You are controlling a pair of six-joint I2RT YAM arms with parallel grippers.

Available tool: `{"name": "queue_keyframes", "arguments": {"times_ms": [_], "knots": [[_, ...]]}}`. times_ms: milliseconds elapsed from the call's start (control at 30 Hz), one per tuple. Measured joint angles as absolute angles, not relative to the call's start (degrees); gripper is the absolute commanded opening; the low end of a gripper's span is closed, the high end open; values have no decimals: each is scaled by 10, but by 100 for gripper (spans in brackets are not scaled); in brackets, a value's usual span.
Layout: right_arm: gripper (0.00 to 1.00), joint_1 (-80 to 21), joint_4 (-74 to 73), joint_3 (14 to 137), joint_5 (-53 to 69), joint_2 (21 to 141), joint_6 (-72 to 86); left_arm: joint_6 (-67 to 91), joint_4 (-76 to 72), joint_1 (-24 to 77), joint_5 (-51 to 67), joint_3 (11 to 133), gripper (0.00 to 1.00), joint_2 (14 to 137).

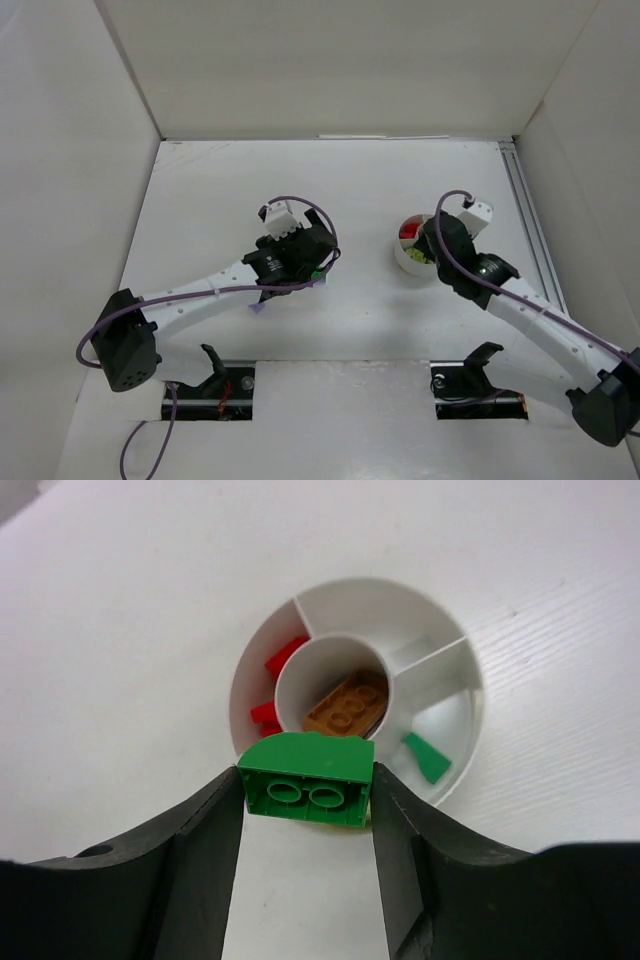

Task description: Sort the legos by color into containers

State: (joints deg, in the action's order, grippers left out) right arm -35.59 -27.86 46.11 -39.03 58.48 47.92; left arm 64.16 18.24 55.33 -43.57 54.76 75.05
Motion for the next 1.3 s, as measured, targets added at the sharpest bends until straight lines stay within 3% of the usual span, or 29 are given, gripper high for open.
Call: {"name": "queue_keyframes", "arguments": {"times_ms": [100,333,367,400,500,800,1067,1300], "knots": [[34,-332,-278,458,-405,545,453,641,180,553,-435,548,99,750],[46,-274,-243,412,-393,551,364,639,178,553,-435,548,99,752],[52,-271,-239,410,-387,558,355,639,178,553,-435,548,99,753],[69,-270,-232,408,-382,563,346,639,178,553,-435,548,99,754],[90,-270,-219,404,-373,567,329,639,178,553,-433,548,99,756],[91,-270,-208,403,-356,530,294,631,178,552,-404,548,99,764],[91,-270,-161,395,-260,478,177,559,156,547,-326,540,99,781],[91,-270,-160,383,-210,476,133,519,147,547,-290,535,99,891]]}}
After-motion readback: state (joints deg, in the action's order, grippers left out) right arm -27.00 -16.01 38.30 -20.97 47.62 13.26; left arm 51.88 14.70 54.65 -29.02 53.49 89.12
